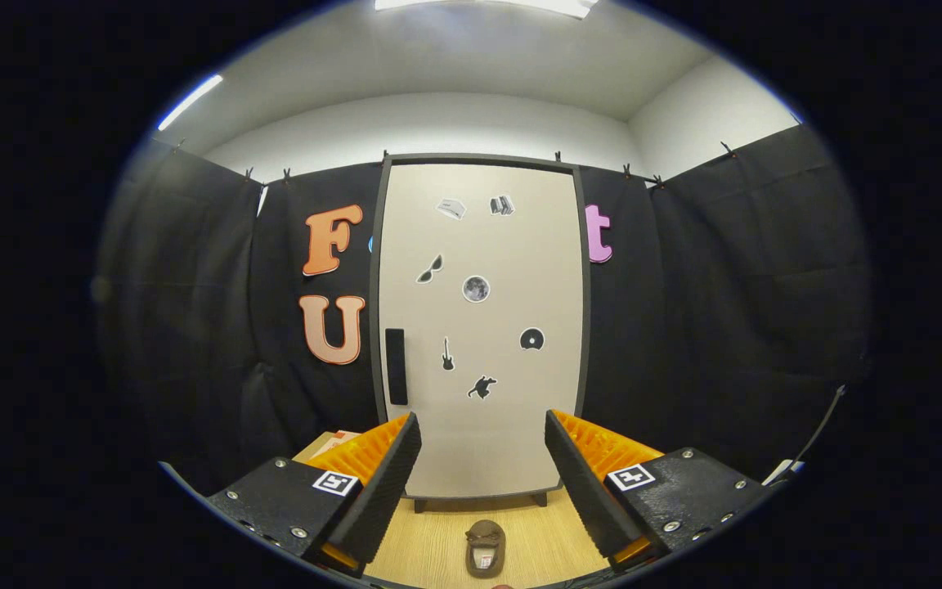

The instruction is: Open the shoe cabinet door, grab the shoes and put them into the shoe cabinet, then close the shoe cabinet door.

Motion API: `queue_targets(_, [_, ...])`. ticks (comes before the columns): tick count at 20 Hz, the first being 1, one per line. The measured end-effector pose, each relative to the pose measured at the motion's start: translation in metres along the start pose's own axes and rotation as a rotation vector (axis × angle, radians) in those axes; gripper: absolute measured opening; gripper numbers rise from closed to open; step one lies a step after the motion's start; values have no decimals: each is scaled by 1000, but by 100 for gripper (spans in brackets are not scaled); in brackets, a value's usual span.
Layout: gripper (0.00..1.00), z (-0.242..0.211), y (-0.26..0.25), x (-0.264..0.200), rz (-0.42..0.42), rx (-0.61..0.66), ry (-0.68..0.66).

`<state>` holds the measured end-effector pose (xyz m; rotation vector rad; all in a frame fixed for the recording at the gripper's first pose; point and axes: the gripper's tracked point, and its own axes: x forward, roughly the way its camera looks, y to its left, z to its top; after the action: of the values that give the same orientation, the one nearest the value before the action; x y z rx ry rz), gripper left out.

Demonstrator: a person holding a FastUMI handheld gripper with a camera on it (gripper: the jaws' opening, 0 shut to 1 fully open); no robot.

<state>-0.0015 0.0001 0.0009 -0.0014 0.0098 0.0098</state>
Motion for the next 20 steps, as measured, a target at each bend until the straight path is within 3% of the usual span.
queue_targets(10, [95, 0, 0, 1, -5, -20, 0])
queue_targets(20, [95, -12, 4, 6, 53, -18, 35])
